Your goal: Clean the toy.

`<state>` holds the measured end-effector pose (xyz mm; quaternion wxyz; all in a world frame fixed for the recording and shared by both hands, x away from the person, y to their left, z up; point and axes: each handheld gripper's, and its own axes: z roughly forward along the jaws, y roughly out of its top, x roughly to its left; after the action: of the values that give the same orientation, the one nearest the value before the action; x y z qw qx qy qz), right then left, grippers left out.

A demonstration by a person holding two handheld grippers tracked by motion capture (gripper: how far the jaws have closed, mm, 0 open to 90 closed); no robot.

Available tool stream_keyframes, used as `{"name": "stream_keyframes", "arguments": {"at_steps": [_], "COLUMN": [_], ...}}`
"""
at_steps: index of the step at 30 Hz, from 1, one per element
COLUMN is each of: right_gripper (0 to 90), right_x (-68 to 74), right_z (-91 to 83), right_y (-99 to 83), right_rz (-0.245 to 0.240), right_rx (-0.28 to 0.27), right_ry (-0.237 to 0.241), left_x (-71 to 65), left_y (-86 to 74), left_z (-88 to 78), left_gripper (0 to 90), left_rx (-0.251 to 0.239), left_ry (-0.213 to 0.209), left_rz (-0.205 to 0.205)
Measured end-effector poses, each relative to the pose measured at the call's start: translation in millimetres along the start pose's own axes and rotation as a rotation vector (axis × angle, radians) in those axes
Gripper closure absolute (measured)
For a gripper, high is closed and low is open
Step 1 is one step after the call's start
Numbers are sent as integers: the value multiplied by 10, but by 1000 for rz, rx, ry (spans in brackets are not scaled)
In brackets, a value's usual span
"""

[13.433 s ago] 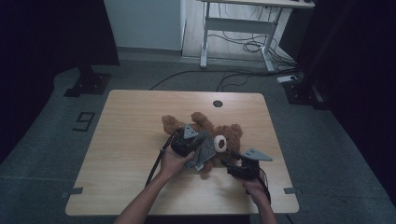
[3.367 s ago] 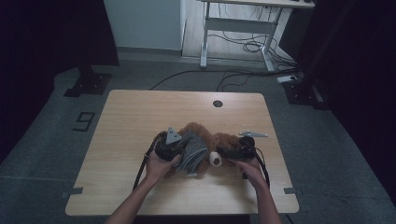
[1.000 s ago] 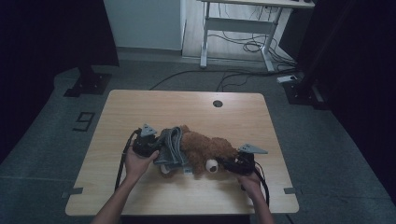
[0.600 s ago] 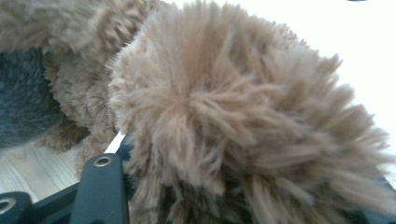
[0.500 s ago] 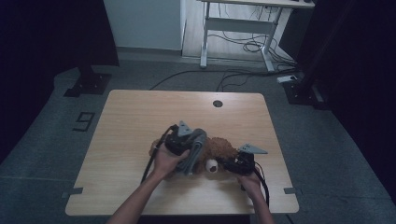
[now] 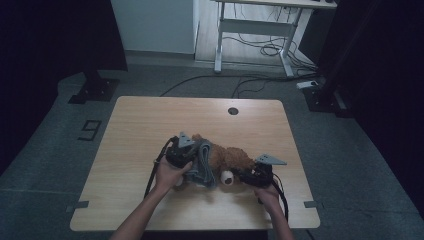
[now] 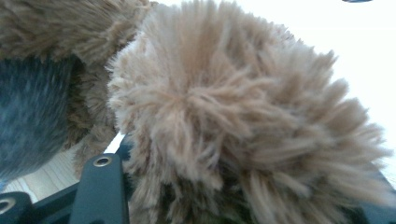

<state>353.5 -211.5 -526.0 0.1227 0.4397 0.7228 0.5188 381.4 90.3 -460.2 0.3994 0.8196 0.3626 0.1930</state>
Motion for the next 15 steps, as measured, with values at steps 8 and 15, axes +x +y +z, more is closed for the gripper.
{"name": "stream_keyframes", "arguments": {"at_steps": [8,15], "right_gripper": [392,393], "right_x": [-9,-5], "right_z": [0,7], "right_y": [-1,-1], "right_rz": [6,4], "right_rx": [-2,-5], "right_ry": [3,5], "left_x": [337,446], "left_y": [-336,-480], "left_z": [-244,-320], "left_gripper": [802,802], "left_rx": [11,22], "left_ry": [55,74], "left_rz": [-70,-98]}}
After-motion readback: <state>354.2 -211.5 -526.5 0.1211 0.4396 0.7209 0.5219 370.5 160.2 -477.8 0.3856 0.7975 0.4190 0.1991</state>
